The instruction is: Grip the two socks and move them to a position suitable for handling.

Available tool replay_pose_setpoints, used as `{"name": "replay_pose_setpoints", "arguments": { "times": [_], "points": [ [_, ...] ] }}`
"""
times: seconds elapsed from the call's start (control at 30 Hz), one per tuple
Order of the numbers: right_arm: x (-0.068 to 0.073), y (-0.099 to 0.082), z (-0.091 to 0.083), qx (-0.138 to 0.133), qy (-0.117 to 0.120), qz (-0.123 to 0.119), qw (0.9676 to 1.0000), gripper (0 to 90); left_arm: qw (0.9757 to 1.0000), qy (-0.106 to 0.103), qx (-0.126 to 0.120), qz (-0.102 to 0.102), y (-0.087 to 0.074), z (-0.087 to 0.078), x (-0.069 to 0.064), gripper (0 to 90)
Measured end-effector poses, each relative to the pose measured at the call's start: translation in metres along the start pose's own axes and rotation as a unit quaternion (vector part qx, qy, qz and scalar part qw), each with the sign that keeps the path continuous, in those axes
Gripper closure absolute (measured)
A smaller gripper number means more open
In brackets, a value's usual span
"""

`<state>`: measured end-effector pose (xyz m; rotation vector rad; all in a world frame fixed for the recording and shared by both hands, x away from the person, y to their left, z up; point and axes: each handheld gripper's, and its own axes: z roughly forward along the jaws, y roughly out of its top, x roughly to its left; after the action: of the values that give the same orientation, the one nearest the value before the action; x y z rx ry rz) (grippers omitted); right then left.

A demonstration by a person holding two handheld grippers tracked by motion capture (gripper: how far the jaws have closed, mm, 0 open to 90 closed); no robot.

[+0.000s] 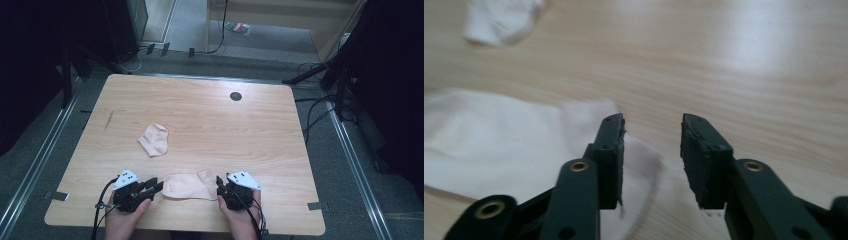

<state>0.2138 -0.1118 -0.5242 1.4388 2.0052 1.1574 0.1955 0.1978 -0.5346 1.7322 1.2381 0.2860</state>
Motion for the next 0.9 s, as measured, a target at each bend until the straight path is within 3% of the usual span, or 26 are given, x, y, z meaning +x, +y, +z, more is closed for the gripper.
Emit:
{"name": "replay_pose_setpoints", "arguments": {
  "times": [0.07,0.1,0.17,0.23,0.27,0.33,0.37,0.4,0.43,0.47,0.57,0.6,0.67,0.73,0.9],
  "points": [
    [0.014,0.001,-0.002,-0.015,0.041,-0.004,0.999,77.8,0.9999,0.0,0.0,0.013,0.008,0.002,-0.003,79.2],
    [0.029,-0.001,0.001,-0.013,0.066,-0.021,0.9975,82.6,0.9998,0.006,0.007,0.017,0.012,0.006,-0.003,79.6],
    [0.054,-0.005,0.009,-0.001,0.1,-0.049,0.9938,86.8,0.9997,0.016,0.017,0.007,0.016,0.015,0.0,77.3],
    [0.076,-0.008,0.018,0.011,0.127,-0.068,0.9895,90.0,0.9996,0.006,0.026,-0.006,0.016,0.022,0.003,77.8],
    [0.083,-0.009,0.021,0.011,0.134,-0.077,0.988,90.0,0.9997,0.0,0.023,0.0,0.016,0.023,0.002,79.2],
    [0.097,-0.011,0.031,0.012,0.15,-0.087,0.9848,90.0,0.9994,0.01,-0.018,0.026,0.017,0.013,-0.006,87.2],
    [0.1,-0.011,0.035,0.015,0.154,-0.087,0.9841,90.0,0.999,0.006,-0.027,0.036,0.019,0.01,-0.009,90.0],
    [0.103,-0.01,0.037,0.018,0.157,-0.084,0.9838,90.0,0.9987,-0.005,-0.016,0.048,0.024,0.01,-0.012,90.0],
    [0.105,-0.01,0.04,0.022,0.164,-0.084,0.9827,90.0,0.9982,-0.021,0.013,0.054,0.026,0.015,-0.013,90.0],
    [0.106,-0.01,0.042,0.022,0.166,-0.087,0.982,90.0,0.9974,-0.023,0.035,0.058,0.025,0.02,-0.012,90.0],
    [0.107,-0.013,0.048,0.042,0.164,-0.085,0.9819,90.0,0.9958,-0.021,0.081,0.037,0.015,0.035,-0.004,90.0],
    [0.107,-0.014,0.05,0.047,0.162,-0.083,0.9822,90.0,0.9945,-0.01,0.099,0.034,0.011,0.041,-0.001,90.0],
    [0.107,-0.015,0.054,0.063,0.161,-0.084,0.9813,90.0,0.9953,-0.011,0.094,0.019,0.008,0.042,0.003,90.0],
    [0.108,-0.016,0.055,0.07,0.164,-0.092,0.9798,90.0,0.9955,0.004,0.092,0.023,0.009,0.042,0.004,90.0],
    [0.109,-0.019,0.05,0.074,0.162,-0.107,0.9782,90.0,0.9961,-0.02,0.085,-0.013,0.008,0.042,0.014,90.0]
  ]
}}
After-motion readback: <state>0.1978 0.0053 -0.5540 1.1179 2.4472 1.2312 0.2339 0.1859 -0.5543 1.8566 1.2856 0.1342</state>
